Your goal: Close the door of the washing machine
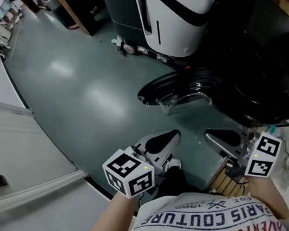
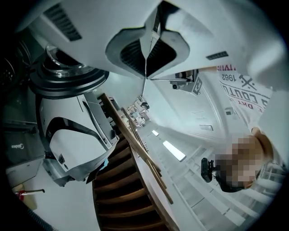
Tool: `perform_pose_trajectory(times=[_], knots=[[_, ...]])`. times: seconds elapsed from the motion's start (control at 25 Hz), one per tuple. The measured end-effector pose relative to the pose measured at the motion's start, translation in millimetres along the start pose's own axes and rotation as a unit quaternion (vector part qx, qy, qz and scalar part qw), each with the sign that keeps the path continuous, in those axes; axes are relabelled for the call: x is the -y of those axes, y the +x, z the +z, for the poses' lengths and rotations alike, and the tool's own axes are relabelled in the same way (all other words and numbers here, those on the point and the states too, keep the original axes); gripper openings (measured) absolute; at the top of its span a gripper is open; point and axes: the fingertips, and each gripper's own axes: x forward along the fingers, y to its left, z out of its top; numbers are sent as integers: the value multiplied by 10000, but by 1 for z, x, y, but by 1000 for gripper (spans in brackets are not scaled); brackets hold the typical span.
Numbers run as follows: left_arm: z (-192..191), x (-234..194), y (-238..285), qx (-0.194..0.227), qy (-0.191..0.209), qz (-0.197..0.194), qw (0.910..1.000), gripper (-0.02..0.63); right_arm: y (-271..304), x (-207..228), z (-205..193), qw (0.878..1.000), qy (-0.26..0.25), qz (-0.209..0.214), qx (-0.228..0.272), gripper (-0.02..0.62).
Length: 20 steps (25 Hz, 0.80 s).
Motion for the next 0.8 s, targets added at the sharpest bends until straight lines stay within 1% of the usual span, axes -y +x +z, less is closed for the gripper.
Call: perform_pose_trajectory(times=[0.08,0.2,0.36,0.48,0.56,0.64,0.72,0.8], knots=[[7,-9,0,-65,13,-19,10000,32,5,1,5,9999,58,-81,-51,23],[13,-19,3,-151,197,27,9997,32,5,5,9,9997,128,-201,-88,23],[18,-41,5,-255,429,188,9986,32,4,16,8,9991,219,-335,-102,23],[18,-61,14,-356,601,373,9969,33,2,34,2,9986,300,-429,-83,23],[14,-80,22,-469,787,598,9940,33,0,47,-10,9974,524,-485,-79,23],[7,-98,30,-635,991,736,9903,32,-4,54,-25,9957,762,-520,-115,23],[2,-117,38,-804,1225,801,9860,32,-6,59,-33,9947,837,-565,-191,23],[1,-138,45,-976,1453,853,9809,34,-6,64,-33,9948,784,-606,-236,23]])
